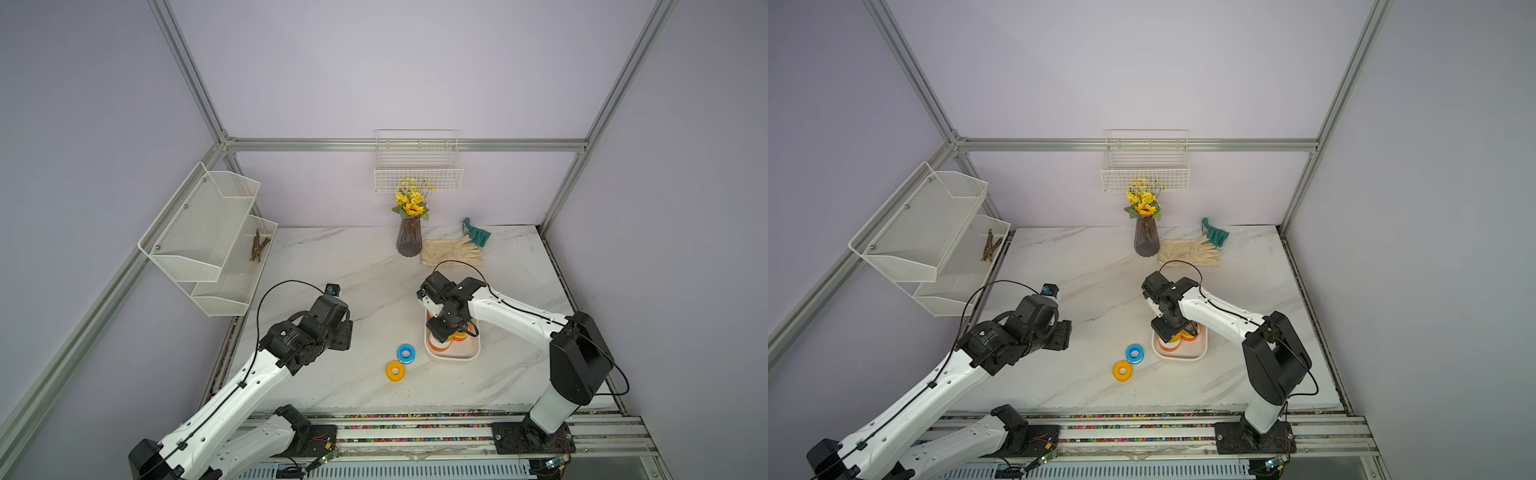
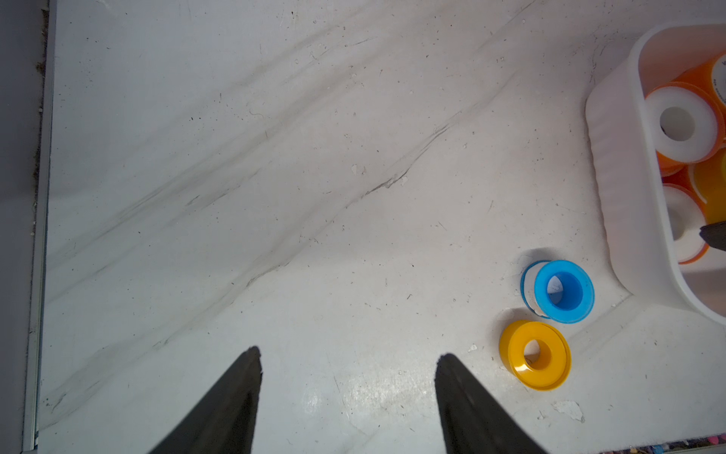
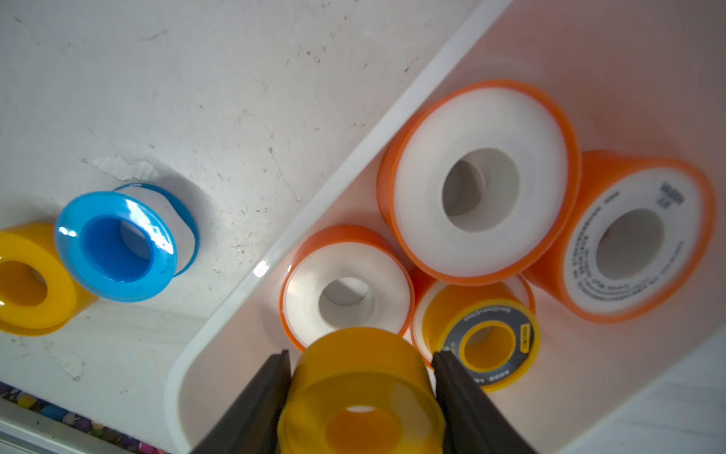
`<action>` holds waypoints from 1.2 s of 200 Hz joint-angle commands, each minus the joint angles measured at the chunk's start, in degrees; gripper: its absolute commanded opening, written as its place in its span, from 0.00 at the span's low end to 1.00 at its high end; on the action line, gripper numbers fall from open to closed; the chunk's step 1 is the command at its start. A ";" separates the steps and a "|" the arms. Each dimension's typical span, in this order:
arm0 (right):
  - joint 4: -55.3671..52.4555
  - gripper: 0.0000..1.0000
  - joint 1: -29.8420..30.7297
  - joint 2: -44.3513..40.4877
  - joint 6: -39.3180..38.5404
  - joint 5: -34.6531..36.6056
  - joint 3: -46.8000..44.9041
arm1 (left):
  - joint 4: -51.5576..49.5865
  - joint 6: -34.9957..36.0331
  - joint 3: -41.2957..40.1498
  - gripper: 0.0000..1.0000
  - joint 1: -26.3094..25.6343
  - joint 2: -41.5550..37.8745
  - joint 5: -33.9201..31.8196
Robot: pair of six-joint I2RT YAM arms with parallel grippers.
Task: Put the sealing tape into the storage box
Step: Place the sealing tape in the storage box.
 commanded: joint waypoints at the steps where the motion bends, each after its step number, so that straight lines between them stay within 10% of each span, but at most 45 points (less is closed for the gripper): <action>1: 2.64 0.46 -0.30 -1.24 1.46 0.38 -1.36 | 1.67 0.60 -0.12 0.69 0.37 -0.77 -0.12; 240: 4.87 0.64 -0.27 4.10 2.99 -0.08 -0.80 | 1.67 0.65 -0.12 0.72 0.46 -0.60 0.01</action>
